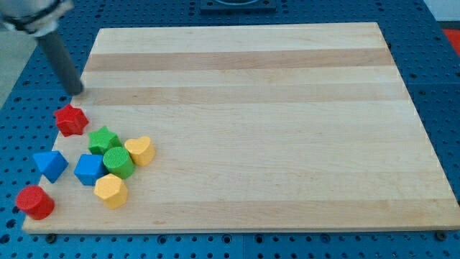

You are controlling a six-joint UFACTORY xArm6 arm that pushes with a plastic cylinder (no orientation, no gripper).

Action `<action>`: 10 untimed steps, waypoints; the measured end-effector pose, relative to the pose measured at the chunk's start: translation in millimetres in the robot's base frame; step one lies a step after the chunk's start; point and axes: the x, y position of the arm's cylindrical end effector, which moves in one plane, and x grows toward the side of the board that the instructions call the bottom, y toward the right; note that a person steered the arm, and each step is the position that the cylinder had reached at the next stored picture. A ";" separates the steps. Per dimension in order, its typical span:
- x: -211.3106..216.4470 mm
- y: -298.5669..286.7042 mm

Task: Push the blue triangle close to red circle

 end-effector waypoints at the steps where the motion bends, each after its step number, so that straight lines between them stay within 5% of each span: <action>1: 0.0 0.0; 3: 131.3 -1.5; 5: 170.8 -1.0; 10: 193.0 -1.1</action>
